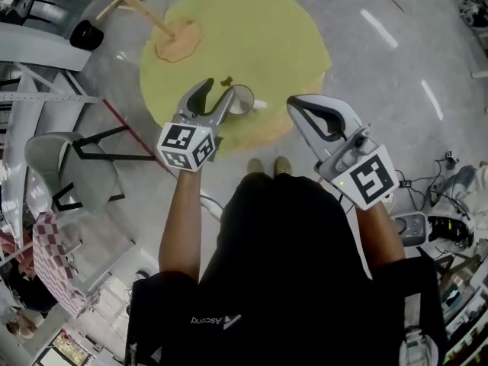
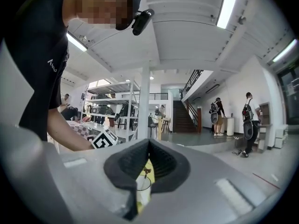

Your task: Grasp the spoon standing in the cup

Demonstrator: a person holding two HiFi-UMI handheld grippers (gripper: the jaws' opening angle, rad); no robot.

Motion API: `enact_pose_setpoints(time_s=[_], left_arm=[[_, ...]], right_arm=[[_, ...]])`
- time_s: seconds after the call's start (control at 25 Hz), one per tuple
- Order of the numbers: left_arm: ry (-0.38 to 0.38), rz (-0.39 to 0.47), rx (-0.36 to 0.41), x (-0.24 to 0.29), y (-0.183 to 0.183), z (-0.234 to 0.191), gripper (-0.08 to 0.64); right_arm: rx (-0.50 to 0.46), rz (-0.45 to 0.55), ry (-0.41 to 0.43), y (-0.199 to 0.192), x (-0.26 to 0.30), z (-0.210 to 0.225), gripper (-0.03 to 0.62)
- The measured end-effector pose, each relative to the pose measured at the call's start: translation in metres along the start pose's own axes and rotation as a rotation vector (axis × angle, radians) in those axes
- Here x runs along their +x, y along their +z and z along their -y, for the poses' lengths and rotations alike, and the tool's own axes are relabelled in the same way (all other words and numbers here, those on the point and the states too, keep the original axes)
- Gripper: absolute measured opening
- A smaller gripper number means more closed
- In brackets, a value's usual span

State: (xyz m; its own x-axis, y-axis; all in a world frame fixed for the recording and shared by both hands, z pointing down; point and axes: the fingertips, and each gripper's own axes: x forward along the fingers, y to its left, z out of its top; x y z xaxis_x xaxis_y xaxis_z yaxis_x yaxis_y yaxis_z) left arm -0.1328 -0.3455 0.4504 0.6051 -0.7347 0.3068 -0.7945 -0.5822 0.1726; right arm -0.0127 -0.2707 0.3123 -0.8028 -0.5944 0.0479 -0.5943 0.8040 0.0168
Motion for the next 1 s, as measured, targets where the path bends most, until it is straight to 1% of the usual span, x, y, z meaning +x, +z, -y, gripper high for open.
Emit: enact_pose_setpoints(time_s=[0.2, 0.36, 0.44, 0.48, 0.56, 0.6, 0.8, 1.0], left_arm=[[-0.083, -0.093, -0.034, 0.027, -0.023, -0.010, 0.216], [-0.115, -0.158, -0.029, 0.040, -0.036, -0.012, 0.212], [-0.125, -0.169, -0.023, 0.041, -0.038, -0.010, 0.158], [-0.129, -0.169, -0.021, 0.041, -0.038, -0.008, 0.118], [-0.137, -0.164, -0.015, 0.041, -0.037, -0.004, 0.072], [-0.141, -0.161, -0.011, 0.040, -0.036, -0.002, 0.064], [-0.139, -0.133, 0.023, 0.032, -0.025, 0.009, 0.058], [-0.103, -0.053, 0.083, 0.013, 0.008, 0.019, 0.058]], right_arm=[[0.019, -0.046, -0.049, -0.016, -0.001, 0.009, 0.003], [0.028, -0.062, -0.084, -0.023, -0.006, 0.017, 0.003], [0.031, -0.067, -0.095, -0.024, -0.008, 0.020, 0.003], [0.031, -0.068, -0.098, -0.025, -0.009, 0.020, 0.003], [0.031, -0.069, -0.102, -0.026, -0.010, 0.021, 0.003], [0.032, -0.069, -0.102, -0.026, -0.011, 0.021, 0.003], [0.029, -0.067, -0.091, -0.026, -0.011, 0.019, 0.003], [0.028, -0.047, -0.076, -0.022, -0.008, 0.016, 0.003]])
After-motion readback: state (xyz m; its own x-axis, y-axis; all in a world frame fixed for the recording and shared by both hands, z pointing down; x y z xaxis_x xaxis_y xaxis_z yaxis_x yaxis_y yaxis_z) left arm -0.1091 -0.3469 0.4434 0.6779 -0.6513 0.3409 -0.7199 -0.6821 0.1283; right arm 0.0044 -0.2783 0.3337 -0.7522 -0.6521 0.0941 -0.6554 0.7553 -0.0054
